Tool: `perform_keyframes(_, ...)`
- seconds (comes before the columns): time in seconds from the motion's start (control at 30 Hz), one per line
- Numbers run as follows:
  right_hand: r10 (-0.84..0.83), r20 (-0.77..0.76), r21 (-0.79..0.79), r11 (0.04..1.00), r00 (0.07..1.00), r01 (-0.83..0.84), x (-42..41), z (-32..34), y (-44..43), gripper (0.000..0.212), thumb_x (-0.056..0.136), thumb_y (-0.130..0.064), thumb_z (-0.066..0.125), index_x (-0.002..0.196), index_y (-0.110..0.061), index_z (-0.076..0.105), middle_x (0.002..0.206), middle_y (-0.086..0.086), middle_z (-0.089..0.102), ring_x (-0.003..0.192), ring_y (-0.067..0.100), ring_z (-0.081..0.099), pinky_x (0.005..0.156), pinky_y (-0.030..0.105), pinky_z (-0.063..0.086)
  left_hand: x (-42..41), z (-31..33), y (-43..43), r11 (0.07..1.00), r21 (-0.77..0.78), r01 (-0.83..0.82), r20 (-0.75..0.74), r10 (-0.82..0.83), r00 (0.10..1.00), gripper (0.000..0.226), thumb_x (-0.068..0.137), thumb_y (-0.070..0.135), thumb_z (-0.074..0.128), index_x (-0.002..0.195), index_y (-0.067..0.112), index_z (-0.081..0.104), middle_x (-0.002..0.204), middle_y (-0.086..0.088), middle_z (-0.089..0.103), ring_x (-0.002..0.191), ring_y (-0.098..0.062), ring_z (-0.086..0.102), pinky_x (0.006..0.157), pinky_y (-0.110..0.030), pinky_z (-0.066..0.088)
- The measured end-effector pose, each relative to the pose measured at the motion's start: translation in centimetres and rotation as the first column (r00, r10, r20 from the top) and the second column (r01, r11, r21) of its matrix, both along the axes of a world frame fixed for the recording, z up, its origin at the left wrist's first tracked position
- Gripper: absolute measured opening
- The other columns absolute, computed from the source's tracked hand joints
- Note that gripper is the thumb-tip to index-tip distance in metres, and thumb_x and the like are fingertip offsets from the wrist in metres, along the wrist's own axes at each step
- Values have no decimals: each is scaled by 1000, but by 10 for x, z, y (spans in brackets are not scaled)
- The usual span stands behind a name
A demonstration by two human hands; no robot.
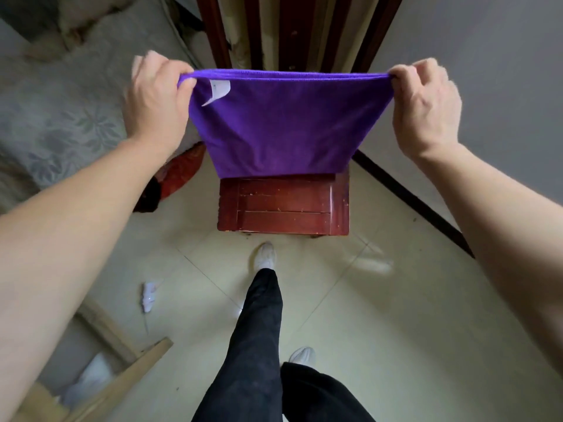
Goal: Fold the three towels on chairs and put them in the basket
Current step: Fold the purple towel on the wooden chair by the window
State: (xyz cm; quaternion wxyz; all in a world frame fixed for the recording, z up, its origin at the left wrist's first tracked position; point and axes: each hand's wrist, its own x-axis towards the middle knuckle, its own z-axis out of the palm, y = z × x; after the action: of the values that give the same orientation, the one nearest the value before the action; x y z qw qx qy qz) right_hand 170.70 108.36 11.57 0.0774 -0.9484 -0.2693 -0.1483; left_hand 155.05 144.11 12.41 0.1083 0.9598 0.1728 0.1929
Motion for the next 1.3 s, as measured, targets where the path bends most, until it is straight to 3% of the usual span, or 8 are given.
perform_keyframes(0.2, 12, -15, -31, 999, 1000, -12, -23, -11, -16, 25, 103, -25, 42, 120, -16, 58, 110, 20, 55, 92, 39, 53, 69, 44, 39, -34, -16, -5, 989, 108, 102, 17, -104, 994, 26, 96, 33, 54, 101, 11, 68, 101, -17, 60, 95, -37, 54, 75, -45, 41)
perform_keyframes(0.47, -10, -451, -219, 971, 893, -99, -101, -133, -50, 24, 96, -27, 58, 115, -18, 70, 104, 20, 58, 90, 43, 58, 70, 47, 47, -121, -157, -43, 972, -16, 236, -354, -226, 907, 13, 75, 12, 75, 87, 8, 72, 99, -7, 70, 93, -34, 61, 70, -43, 49)
perform_keyframes(0.6, -83, -639, -356, 913, 765, -199, -145, -181, -64, 25, 98, -31, 56, 117, -27, 71, 111, 15, 61, 101, 40, 58, 80, 44, 48, -163, -215, -71, 985, -150, 86, -671, -165, 723, 11, 81, 11, 70, 92, 12, 72, 102, -10, 68, 102, -36, 61, 79, -41, 48)
perform_keyframes(0.7, -138, -728, -387, 891, 671, -236, -167, -193, -73, 28, 100, -35, 50, 121, -30, 68, 113, 15, 59, 105, 39, 57, 84, 42, 48, -185, -230, -84, 986, -164, 25, -786, -146, 601, 15, 84, 13, 65, 97, 18, 70, 101, -13, 66, 97, -38, 61, 78, -40, 50)
perform_keyframes(0.9, -176, -802, -334, 925, 570, -184, -167, -175, -72, 28, 99, -31, 51, 119, -23, 68, 111, 15, 59, 109, 38, 58, 86, 41, 51, -184, -212, -89, 950, -283, -132, -782, -149, 606, 14, 90, 18, 57, 99, 22, 66, 99, -6, 66, 103, -32, 57, 75, -36, 46)
perform_keyframes(1.0, -210, -806, -237, 971, 553, 25, -134, -164, -50, 25, 94, -31, 55, 108, -18, 72, 104, 17, 62, 105, 37, 60, 90, 39, 50, -144, -197, -74, 818, -424, -389, -727, -51, 684, 13, 83, 16, 60, 91, 25, 66, 89, 0, 66, 86, -26, 59, 73, -30, 45)
perform_keyframes(1.17, -250, -858, -44, 907, 449, 419, -67, -164, -2, 24, 90, -33, 57, 102, -21, 75, 98, 1, 71, 95, 17, 63, 89, 29, 48, -67, -189, -41, 320, -732, -601, -580, 168, 797, 13, 84, 10, 66, 81, 23, 63, 74, 5, 60, 73, -12, 54, 59, -18, 43)
perform_keyframes(1.3, -235, -875, 37, 839, 424, 543, -18, -194, 26, 29, 83, -39, 60, 101, -23, 76, 92, -6, 72, 90, 11, 67, 92, 33, 54, -18, -208, -14, 203, -782, -589, -549, 222, 806, 18, 89, 11, 65, 107, 16, 65, 83, 5, 65, 68, -3, 60, 51, -10, 47)
